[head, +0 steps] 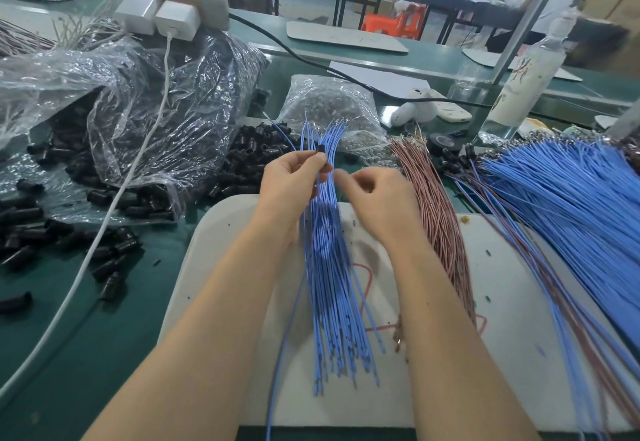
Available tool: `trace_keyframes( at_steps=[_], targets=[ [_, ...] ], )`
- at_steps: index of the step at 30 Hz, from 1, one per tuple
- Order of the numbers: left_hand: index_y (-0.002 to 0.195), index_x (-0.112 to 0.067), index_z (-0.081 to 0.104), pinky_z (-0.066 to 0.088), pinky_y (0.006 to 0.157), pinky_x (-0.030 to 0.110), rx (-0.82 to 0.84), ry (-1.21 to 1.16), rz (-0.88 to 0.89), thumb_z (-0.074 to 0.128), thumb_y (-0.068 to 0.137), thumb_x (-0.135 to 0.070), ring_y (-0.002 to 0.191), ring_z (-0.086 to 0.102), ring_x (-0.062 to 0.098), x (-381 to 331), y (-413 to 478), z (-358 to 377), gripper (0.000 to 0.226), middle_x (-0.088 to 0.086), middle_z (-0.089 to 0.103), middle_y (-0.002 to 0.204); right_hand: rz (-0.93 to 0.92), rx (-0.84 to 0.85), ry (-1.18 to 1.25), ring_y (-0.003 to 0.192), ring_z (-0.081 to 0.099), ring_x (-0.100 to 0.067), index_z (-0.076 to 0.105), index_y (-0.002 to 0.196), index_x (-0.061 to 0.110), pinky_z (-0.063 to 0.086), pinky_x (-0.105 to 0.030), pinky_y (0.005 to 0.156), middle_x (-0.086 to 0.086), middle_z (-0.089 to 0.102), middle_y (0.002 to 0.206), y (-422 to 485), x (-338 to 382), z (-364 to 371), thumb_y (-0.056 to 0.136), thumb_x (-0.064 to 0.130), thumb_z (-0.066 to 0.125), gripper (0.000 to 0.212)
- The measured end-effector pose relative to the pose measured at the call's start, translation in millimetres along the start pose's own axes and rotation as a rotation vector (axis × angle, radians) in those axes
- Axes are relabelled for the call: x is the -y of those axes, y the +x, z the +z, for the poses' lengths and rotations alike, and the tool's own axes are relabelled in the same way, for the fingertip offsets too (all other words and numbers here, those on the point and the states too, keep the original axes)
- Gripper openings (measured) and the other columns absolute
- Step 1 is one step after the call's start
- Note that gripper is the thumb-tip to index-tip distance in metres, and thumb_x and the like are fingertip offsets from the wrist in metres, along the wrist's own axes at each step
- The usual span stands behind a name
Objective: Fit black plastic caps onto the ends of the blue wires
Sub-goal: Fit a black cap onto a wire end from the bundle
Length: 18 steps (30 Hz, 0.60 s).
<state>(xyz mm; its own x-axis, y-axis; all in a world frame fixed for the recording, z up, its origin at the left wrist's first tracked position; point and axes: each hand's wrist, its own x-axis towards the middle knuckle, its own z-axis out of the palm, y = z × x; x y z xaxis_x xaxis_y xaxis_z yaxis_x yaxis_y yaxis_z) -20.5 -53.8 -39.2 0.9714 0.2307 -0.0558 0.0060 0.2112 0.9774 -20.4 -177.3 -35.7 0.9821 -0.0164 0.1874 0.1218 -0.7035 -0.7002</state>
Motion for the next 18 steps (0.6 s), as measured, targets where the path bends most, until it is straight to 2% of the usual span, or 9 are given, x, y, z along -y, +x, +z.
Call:
trace_keyframes(
  at_steps=[2,3,5,6,9,12,15,18],
  targets=[
    [0.080,-0.016,0.066,0.048,0.068,0.021,-0.055,-0.039,-0.024,0.058,0.091,-0.015,0.066,0.057,0.005,-1,4,-5,0.014,-0.007,0.067,0.070,0.128,-0.251,-0.187,0.097,0.059,-0.024,0.066,0.108,0.015,0.049,-0.036,0.085,-0.009,0.065,0.107,8,-20,-18,0.090,0.045,0.058,0.037],
    [0.080,-0.016,0.066,0.048,0.069,0.022,-0.072,-0.062,-0.034,0.057,0.091,-0.015,0.067,0.056,0.006,-1,5,-8,0.015,-0.007,0.067,0.070,0.250,-0.314,-0.265,0.104,0.054,-0.027,0.062,0.116,0.016,0.047,-0.040,0.090,-0.012,0.060,0.115,10,-30,-27,0.089,0.044,0.059,0.039],
    [0.082,-0.016,0.065,0.049,0.070,0.024,-0.096,-0.110,-0.046,0.056,0.092,-0.015,0.066,0.055,0.006,-2,7,-11,0.013,-0.005,0.067,0.070,0.474,-0.268,-0.352,0.114,0.046,-0.033,0.053,0.125,0.014,0.040,-0.042,0.094,-0.015,0.052,0.125,13,-46,-36,0.089,0.037,0.062,0.043],
    [0.086,-0.018,0.064,0.049,0.070,0.024,-0.105,-0.127,-0.048,0.055,0.093,-0.014,0.065,0.056,0.006,-1,7,-11,0.011,-0.005,0.067,0.070,0.527,-0.229,-0.354,0.116,0.045,-0.033,0.051,0.125,0.013,0.038,-0.043,0.095,-0.015,0.051,0.126,15,-51,-36,0.090,0.033,0.061,0.042],
    [0.095,-0.023,0.061,0.050,0.068,0.023,-0.109,-0.133,-0.049,0.054,0.093,-0.015,0.063,0.056,0.005,-1,6,-9,0.010,-0.005,0.067,0.070,0.532,-0.247,-0.268,0.113,0.050,-0.032,0.055,0.118,0.012,0.038,-0.043,0.096,-0.012,0.058,0.119,18,-57,-32,0.092,0.026,0.059,0.030],
    [0.092,-0.020,0.062,0.049,0.068,0.022,-0.096,-0.127,-0.067,0.056,0.093,-0.016,0.062,0.056,0.003,-1,6,-9,0.007,-0.007,0.067,0.069,0.489,-0.342,-0.173,0.102,0.055,-0.030,0.063,0.104,0.014,0.040,-0.044,0.097,-0.010,0.065,0.107,18,-60,-33,0.093,0.023,0.057,0.016],
    [0.085,-0.018,0.064,0.048,0.065,0.019,-0.078,-0.121,-0.079,0.058,0.092,-0.018,0.061,0.056,0.001,-1,5,-8,0.009,-0.010,0.067,0.068,0.452,-0.424,-0.153,0.087,0.050,-0.025,0.065,0.099,0.012,0.037,-0.044,0.096,-0.009,0.066,0.098,15,-61,-35,0.095,0.023,0.055,0.016],
    [0.085,-0.018,0.064,0.047,0.063,0.018,-0.070,-0.122,-0.086,0.058,0.092,-0.018,0.060,0.056,0.000,-1,4,-8,0.009,-0.011,0.068,0.066,0.452,-0.419,-0.152,0.095,0.054,-0.028,0.064,0.100,0.012,0.039,-0.044,0.096,-0.010,0.066,0.103,15,-62,-34,0.094,0.025,0.055,0.017]
  ],
)
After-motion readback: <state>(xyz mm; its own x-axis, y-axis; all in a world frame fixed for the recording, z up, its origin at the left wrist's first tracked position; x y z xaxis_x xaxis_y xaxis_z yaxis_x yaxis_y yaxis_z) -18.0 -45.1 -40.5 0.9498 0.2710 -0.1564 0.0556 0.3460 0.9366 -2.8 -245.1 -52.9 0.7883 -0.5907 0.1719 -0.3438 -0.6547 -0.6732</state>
